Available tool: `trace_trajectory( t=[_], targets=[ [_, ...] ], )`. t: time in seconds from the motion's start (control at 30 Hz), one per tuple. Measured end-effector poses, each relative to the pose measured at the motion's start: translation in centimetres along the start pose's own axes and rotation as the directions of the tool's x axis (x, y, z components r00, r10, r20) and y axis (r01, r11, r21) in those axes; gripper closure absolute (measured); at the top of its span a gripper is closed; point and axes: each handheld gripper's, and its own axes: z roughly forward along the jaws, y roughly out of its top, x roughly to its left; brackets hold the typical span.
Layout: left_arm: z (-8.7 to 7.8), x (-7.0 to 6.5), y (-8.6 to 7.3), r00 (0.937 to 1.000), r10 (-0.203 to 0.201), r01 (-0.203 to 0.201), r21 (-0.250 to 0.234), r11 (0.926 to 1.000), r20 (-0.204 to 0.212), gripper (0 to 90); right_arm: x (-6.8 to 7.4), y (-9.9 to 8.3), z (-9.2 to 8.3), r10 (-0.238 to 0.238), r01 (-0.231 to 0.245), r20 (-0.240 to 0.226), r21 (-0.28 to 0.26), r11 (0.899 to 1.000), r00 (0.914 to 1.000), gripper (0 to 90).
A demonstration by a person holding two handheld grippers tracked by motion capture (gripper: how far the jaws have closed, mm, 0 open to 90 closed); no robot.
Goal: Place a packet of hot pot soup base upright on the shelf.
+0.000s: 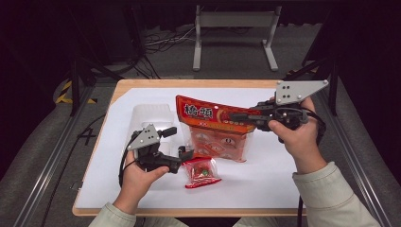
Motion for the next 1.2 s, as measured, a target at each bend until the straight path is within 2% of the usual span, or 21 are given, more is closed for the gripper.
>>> trace_trajectory(
  t=[0.27,0.4,0.57,0.67,0.77,0.9,1.0,1.03,1.1,1.13,1.17,1.2],
  targets=[
    [0.3,0.2,0.0,0.9999,0.014,-0.014,-0.031,0.9994,-0.002,5.1,0.4,-0.2,1.3,-0.007,0.006,-0.045,-0.018,1.0,0.9989,90.0],
    [0.3,0.4,0.0,0.9996,0.011,-0.01,-0.046,0.9989,0.025,8.8,0.7,-0.3,1.9,-0.026,0.024,-0.064,-0.033,0.999,0.9976,90.0],
    [0.6,0.4,0.0,0.9967,0.058,-0.054,-0.076,0.9957,0.057,8.6,0.8,-0.5,2.5,-0.032,0.028,-0.081,-0.042,0.999,0.9962,90.0],
    [1.0,0.3,0.0,0.9954,0.058,-0.052,-0.076,0.9957,0.076,8.7,0.8,-0.6,2.6,-0.029,0.025,-0.085,-0.048,0.999,0.996,90.0],
    [1.4,0.2,0.0,0.9895,0.076,-0.068,-0.074,0.995,0.123,17.7,0.9,-0.8,2.9,-0.026,0.021,-0.088,-0.063,0.998,0.9958,90.0],
    [1.3,0.2,0.0,0.9863,0.09,-0.078,-0.088,0.9931,0.139,29.3,0.9,-1.0,3.1,-0.025,0.02,-0.088,-0.065,0.998,0.9958,90.0],
    [1.3,0.3,-0.1,0.9837,0.113,-0.1,-0.099,0.9901,0.14,32.1,1.0,-1.2,3.2,-0.022,0.015,-0.09,-0.076,0.997,0.9957,90.0],
    [1.3,0.3,-0.1,0.9837,0.113,-0.1,-0.099,0.9901,0.14,34.9,1.0,-1.3,3.3,-0.021,0.013,-0.089,-0.081,0.997,0.9958,90.0],
    [1.4,0.4,-0.5,0.9787,0.089,-0.07,-0.108,0.9918,0.185,40.3,1.0,-1.4,3.4,-0.019,0.011,-0.089,-0.09,0.996,0.9959,90.0],
    [1.4,0.4,-0.5,0.9787,0.089,-0.07,-0.108,0.9918,0.185,45.2,1.0,-1.4,3.4,-0.019,0.011,-0.089,-0.09,0.996,0.9959,90.0],
    [1.4,0.4,-0.5,0.9757,0.084,-0.063,-0.109,0.9921,0.202,45.2,1.0,-1.5,3.4,-0.016,0.008,-0.086,-0.095,0.995,0.9961,90.0],
    [1.3,0.4,-0.6,0.9735,0.082,-0.06,-0.106,0.9925,0.214,52.0,1.0,-1.6,3.4,-0.014,0.006,-0.086,-0.098,0.995,0.9962,90.0]
  ],
)
